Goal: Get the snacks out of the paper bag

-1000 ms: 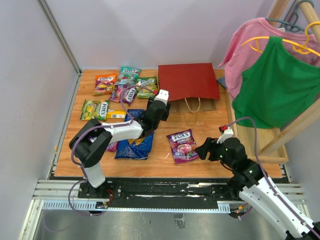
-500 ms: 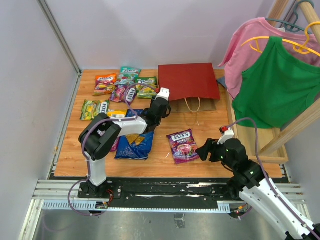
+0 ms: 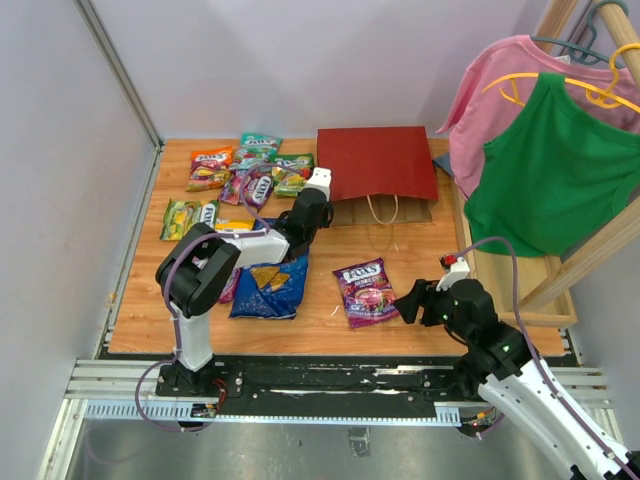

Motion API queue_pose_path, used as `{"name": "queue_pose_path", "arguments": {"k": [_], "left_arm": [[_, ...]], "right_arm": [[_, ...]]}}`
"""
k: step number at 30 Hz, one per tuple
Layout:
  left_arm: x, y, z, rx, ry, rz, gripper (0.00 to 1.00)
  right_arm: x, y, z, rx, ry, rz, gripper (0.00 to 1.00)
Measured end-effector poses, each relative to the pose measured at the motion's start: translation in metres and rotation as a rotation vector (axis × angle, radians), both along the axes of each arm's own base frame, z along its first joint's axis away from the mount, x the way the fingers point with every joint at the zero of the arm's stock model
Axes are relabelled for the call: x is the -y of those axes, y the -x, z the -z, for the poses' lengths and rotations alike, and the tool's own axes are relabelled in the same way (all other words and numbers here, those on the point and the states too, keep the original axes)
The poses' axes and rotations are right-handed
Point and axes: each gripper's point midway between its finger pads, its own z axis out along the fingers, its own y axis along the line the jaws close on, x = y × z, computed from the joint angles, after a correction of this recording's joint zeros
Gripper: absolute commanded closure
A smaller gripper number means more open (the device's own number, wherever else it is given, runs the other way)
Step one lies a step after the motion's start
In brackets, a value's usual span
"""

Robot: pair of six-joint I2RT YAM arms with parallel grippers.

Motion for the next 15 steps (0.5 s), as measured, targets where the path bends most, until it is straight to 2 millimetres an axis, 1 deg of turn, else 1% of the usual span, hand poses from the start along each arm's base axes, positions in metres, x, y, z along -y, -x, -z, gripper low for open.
{"name": "queue_pose_path", "arguments": {"k": [4, 8, 11, 15], "left_arm": [[0.002, 0.0, -0.001, -0.001, 0.007, 0.012, 0.99], [0.002, 0.003, -0.006, -0.006, 0.015, 0.015, 0.99], [0.002, 0.007, -0.021, -0.003, 0.034, 0.022, 0.99], [0.004, 0.012, -0.049, -0.007, 0.074, 0.035, 1.0]], "right_arm": [[0.001, 0.001, 0.001, -0.002, 0.006, 0.0, 0.31], [0.005, 0.0, 0.003, -0.003, 0.018, 0.016, 0.26], [0.007, -0.001, 0.003, 0.001, 0.024, 0.031, 0.25], [0.005, -0.006, 0.001, 0.012, 0.02, 0.036, 0.27]]}}
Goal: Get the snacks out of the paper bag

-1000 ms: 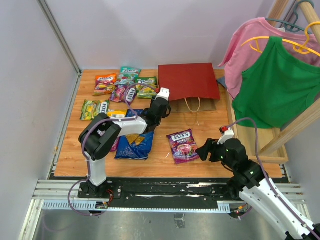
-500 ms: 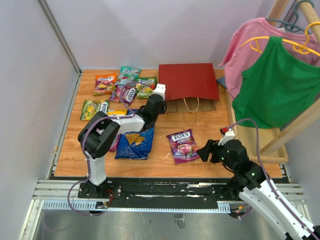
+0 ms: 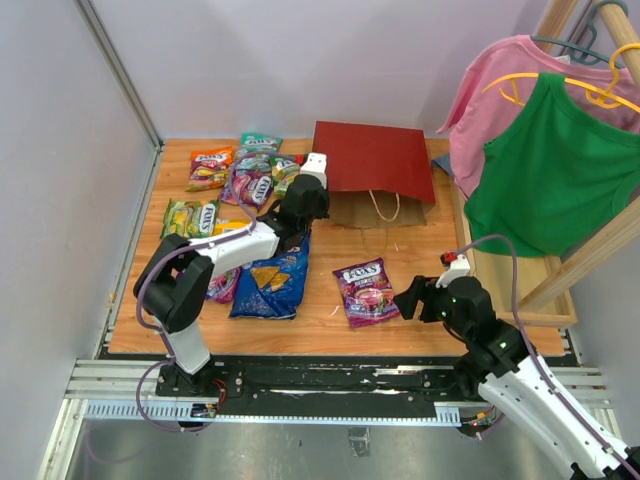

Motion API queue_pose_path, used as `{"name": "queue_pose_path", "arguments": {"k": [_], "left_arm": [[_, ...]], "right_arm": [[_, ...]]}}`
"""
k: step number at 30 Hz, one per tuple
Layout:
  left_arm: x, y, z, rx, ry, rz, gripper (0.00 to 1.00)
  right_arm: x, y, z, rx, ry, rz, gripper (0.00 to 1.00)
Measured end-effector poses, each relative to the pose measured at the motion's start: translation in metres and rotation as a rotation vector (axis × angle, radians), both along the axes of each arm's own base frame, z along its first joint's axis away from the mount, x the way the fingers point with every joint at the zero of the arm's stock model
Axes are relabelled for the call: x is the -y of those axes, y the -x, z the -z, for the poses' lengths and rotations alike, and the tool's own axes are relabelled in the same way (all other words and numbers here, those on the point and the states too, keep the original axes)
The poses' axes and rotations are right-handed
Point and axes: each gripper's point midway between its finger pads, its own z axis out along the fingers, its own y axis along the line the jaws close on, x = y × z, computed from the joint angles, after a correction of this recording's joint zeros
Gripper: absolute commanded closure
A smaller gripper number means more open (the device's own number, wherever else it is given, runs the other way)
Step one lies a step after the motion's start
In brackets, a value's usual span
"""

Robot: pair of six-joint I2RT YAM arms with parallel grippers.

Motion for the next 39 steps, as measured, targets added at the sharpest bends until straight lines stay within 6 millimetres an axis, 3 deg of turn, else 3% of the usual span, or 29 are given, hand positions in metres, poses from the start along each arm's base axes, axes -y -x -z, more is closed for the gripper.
{"name": "queue_pose_path", "arguments": {"k": [8, 12, 18, 24, 28, 34, 39], "left_arm": [[0.017, -0.001, -0.058, -0.014, 0.09, 0.035, 0.99], [0.019, -0.001, -0.071, -0.033, 0.106, 0.029, 0.99], [0.02, -0.001, -0.09, -0.057, 0.126, 0.015, 0.99], [0.028, -0.009, -0.12, -0.039, 0.172, 0.008, 0.99], [0.028, -0.008, -0.12, -0.054, 0.175, 0.004, 1.0], [0.027, -0.006, -0.114, -0.077, 0.164, 0.001, 0.99], [0.027, -0.004, -0.111, -0.088, 0.157, 0.002, 0.99]], "right_arm": [[-0.009, -0.031, 0.008, -0.048, 0.019, 0.015, 0.31], [-0.02, -0.054, 0.002, -0.053, -0.012, 0.022, 0.32], [-0.022, -0.09, 0.0, -0.049, -0.124, 0.13, 0.44], [-0.025, -0.121, 0.019, -0.072, -0.254, 0.254, 0.46], [-0.032, -0.136, 0.039, -0.111, -0.327, 0.304, 0.46], [-0.048, -0.16, 0.042, -0.081, -0.472, 0.316, 0.47], [-0.057, -0.169, 0.055, -0.094, -0.55, 0.319, 0.48]]}}
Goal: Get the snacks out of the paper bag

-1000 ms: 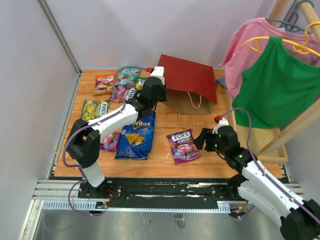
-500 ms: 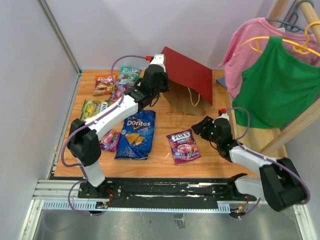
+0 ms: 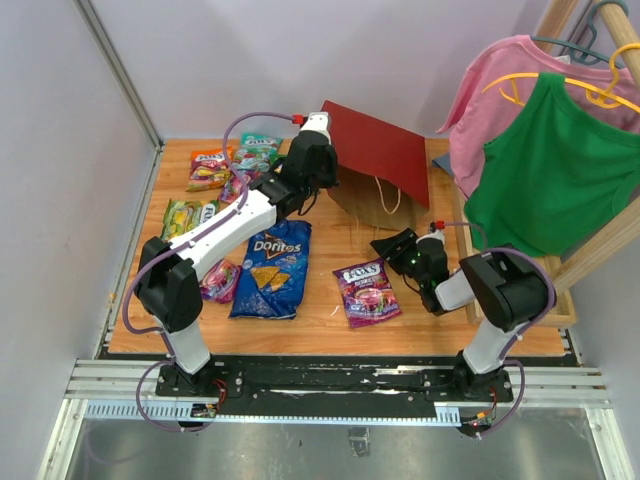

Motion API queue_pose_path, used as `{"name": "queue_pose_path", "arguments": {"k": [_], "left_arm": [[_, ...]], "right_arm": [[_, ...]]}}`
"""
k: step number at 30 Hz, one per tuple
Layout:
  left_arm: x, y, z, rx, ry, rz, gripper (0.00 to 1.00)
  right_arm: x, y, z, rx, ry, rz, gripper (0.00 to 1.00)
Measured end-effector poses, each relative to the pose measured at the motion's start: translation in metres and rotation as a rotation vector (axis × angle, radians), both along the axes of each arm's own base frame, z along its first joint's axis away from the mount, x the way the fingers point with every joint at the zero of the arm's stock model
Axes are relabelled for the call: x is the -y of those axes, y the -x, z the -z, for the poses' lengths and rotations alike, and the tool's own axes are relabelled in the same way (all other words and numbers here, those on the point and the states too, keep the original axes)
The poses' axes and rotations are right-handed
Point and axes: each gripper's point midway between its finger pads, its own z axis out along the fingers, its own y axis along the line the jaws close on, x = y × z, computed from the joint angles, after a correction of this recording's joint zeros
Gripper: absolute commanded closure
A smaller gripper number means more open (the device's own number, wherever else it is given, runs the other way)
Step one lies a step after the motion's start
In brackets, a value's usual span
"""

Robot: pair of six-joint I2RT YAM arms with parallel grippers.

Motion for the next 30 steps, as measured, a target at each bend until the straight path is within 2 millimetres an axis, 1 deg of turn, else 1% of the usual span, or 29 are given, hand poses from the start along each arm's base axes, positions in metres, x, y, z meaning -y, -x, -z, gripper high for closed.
{"name": "queue_pose_path", "arguments": {"k": [3, 8, 10, 11, 12, 14, 16, 17, 19, 21, 22, 23, 24, 25, 26, 27, 28, 30], "left_arm": [[0.0, 0.001, 0.001, -0.004, -0.002, 0.002, 0.99], [0.001, 0.001, 0.002, -0.008, -0.002, 0.009, 1.0], [0.001, 0.001, 0.002, -0.008, -0.002, 0.009, 1.0], [0.001, 0.001, 0.002, -0.008, -0.002, 0.009, 1.0], [0.001, 0.001, 0.002, -0.008, -0.002, 0.01, 1.0], [0.001, 0.001, 0.003, -0.009, -0.002, 0.01, 0.99], [0.001, 0.001, 0.003, -0.009, -0.002, 0.01, 0.99], [0.001, 0.001, 0.003, -0.01, -0.003, 0.01, 1.0], [0.001, 0.002, 0.004, -0.011, -0.004, 0.01, 0.97], [0.001, 0.002, 0.006, -0.012, -0.007, 0.008, 0.88], [0.0, 0.002, 0.009, -0.014, -0.012, 0.009, 0.83], [-0.001, 0.002, 0.011, -0.017, -0.019, 0.008, 0.73], [-0.002, 0.003, 0.015, -0.022, -0.025, 0.007, 0.59], [-0.003, 0.003, 0.018, -0.025, -0.032, 0.006, 0.34], [-0.004, 0.004, 0.021, -0.031, -0.035, 0.003, 0.19], [-0.005, 0.004, 0.022, -0.031, -0.045, 0.006, 0.11], [-0.005, 0.005, 0.024, -0.032, -0.051, 0.009, 0.06], [-0.006, 0.008, 0.023, -0.034, -0.047, 0.014, 0.03]], "right_arm": [[-0.003, -0.004, 0.008, 0.0, -0.038, 0.012, 0.49], [-0.006, -0.01, 0.011, 0.031, -0.11, 0.03, 0.55], [-0.007, -0.012, 0.013, 0.042, -0.14, 0.036, 0.59], [-0.008, -0.014, 0.012, 0.051, -0.155, 0.039, 0.62], [-0.009, -0.016, 0.012, 0.058, -0.164, 0.039, 0.68], [-0.012, -0.018, 0.014, 0.062, -0.172, 0.038, 0.81], [-0.014, -0.018, 0.017, 0.059, -0.17, 0.039, 0.95], [-0.014, -0.018, 0.017, 0.061, -0.167, 0.043, 0.99], [-0.013, -0.016, 0.016, 0.066, -0.157, 0.045, 0.99], [-0.01, -0.011, 0.013, 0.068, -0.15, 0.048, 0.99], [-0.008, -0.006, 0.008, 0.078, -0.147, 0.049, 0.99], [-0.005, -0.003, 0.002, 0.09, -0.144, 0.05, 0.99], [-0.004, 0.0, -0.005, 0.105, -0.143, 0.05, 0.99], [-0.001, 0.004, -0.015, 0.123, -0.142, 0.05, 0.99], [0.0, 0.006, -0.024, 0.143, -0.142, 0.048, 0.99], [0.001, 0.009, -0.034, 0.163, -0.138, 0.045, 0.99], [0.002, 0.01, -0.044, 0.185, -0.138, 0.041, 0.99], [0.003, 0.013, -0.062, 0.213, -0.112, 0.028, 0.99]]}}
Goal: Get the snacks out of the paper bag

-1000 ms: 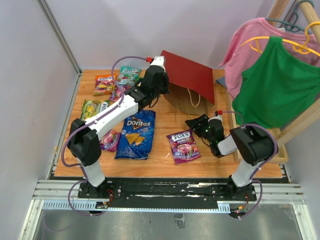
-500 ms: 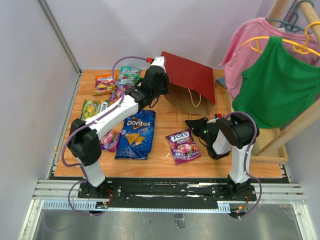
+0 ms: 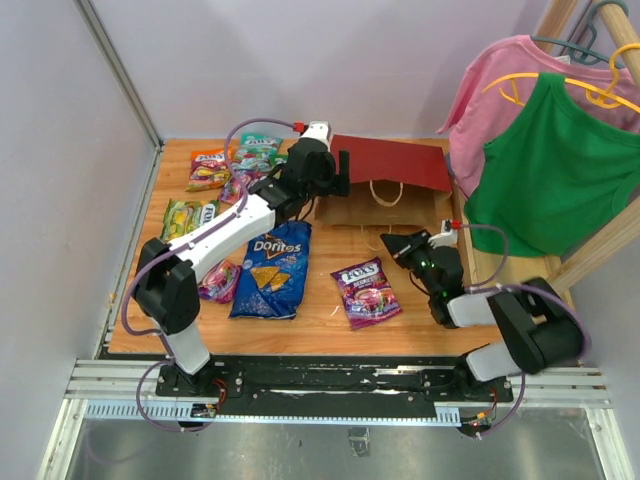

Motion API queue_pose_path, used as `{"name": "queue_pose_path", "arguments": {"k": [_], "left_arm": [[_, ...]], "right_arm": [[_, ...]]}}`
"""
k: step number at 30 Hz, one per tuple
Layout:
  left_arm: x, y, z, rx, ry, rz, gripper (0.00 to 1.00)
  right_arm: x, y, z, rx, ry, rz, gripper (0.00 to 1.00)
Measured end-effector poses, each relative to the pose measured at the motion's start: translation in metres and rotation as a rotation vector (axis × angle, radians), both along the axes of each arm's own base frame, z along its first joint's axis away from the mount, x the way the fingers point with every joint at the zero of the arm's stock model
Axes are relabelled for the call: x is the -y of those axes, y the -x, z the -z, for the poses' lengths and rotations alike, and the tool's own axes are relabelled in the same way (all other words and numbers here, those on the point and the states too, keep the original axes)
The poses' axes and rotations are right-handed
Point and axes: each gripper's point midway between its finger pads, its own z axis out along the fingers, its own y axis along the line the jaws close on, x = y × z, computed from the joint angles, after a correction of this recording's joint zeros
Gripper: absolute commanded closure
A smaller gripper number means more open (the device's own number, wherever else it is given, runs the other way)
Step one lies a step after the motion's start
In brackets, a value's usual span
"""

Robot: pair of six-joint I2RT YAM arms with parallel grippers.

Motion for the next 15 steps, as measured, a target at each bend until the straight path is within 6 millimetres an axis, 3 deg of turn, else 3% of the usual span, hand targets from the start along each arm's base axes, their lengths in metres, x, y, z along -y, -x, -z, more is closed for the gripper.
{"name": "queue_pose_path", "arguments": {"k": [4, 6, 9, 12, 15], "left_arm": [[0.002, 0.016, -0.019, 0.009, 0.037, 0.061, 0.0], [0.001, 0.028, -0.041, 0.031, 0.073, 0.099, 0.0], [-0.008, 0.049, -0.083, 0.095, 0.134, 0.134, 0.0], [-0.025, 0.073, -0.124, 0.173, 0.191, 0.143, 0.0], [-0.044, 0.095, -0.153, 0.235, 0.23, 0.138, 0.0]], "right_arm": [[-0.004, -0.001, -0.042, 0.037, 0.106, -0.02, 0.99], [-0.005, 0.0, -0.073, 0.077, 0.158, -0.032, 0.99], [-0.003, 0.003, -0.096, 0.109, 0.212, -0.036, 0.99], [-0.001, 0.004, -0.093, 0.077, 0.274, -0.049, 0.99], [0.0, 0.004, -0.082, 0.027, 0.324, -0.065, 0.99]]}}
